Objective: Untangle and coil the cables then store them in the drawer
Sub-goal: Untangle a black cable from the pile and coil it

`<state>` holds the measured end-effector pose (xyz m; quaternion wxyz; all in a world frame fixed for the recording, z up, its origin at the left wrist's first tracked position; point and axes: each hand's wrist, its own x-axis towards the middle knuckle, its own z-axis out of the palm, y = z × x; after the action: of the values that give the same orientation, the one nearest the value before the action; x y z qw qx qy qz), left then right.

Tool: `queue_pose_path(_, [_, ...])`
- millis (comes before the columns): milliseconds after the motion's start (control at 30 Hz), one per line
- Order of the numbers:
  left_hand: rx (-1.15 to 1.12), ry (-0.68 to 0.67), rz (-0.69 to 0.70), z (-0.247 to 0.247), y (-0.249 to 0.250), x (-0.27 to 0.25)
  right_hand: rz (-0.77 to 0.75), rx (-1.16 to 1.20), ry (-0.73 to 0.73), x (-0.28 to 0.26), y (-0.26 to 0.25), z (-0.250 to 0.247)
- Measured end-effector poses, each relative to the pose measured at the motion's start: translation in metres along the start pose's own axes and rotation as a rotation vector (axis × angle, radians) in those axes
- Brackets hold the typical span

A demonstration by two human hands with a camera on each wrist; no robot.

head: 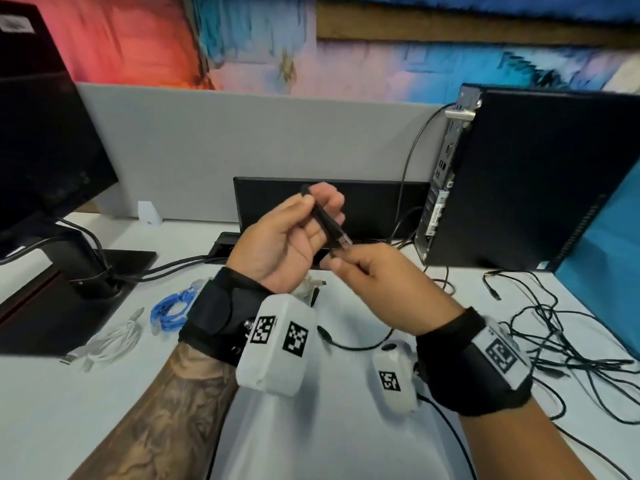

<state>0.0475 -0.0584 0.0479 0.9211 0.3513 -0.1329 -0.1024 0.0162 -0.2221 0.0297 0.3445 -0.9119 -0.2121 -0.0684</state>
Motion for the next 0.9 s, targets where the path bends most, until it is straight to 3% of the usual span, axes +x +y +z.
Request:
queue_pose_path(100, [0.117,0.141,0.153,-0.012,0.0,0.007,-0.039,-0.066,-0.121,-0.005,-0.01,-0.001])
queue_pose_path(167, [0.499,0.21,0.312,-0.018,-0.005,0.007,-0.059,-0.041,-0.131,-0.009,-0.02,-0.009])
queue_pose_path(233, [0.883,0.173,0.379,-0.023,-0.015,0.004,-0.09,0.042,-0.036,-0.013,-0.026,-0.018])
queue_pose_path(300, [1.033,0.057,0.288,-0.025,-0.022,0.003,-0.103,0.079,0.094,-0.015,-0.026,-0.028])
queue_pose_path(400, [0.927,-0.131,0.046,-0.019,-0.022,-0.002,-0.067,0.004,0.277,-0.013,-0.009,-0.041])
queue_pose_path(500, [0.777,-0.237,-0.129,-0.007,-0.018,-0.005,-0.03,-0.018,0.405,-0.01,0.009,-0.046])
queue_pose_path(667, [0.245,-0.265,-0.257,-0.002,-0.003,-0.008,-0.049,0.162,0.379,-0.001,0.015,-0.022])
queue_pose_path(767, [-0.008,-0.199,-0.23,0.003,0.002,-0.009,-0.069,0.216,0.28,0.004,0.01,-0.007])
queue_pose_path(900, [-0.076,0.051,-0.014,0.005,0.001,-0.003,-0.038,0.123,0.086,0.002,-0.002,0.006])
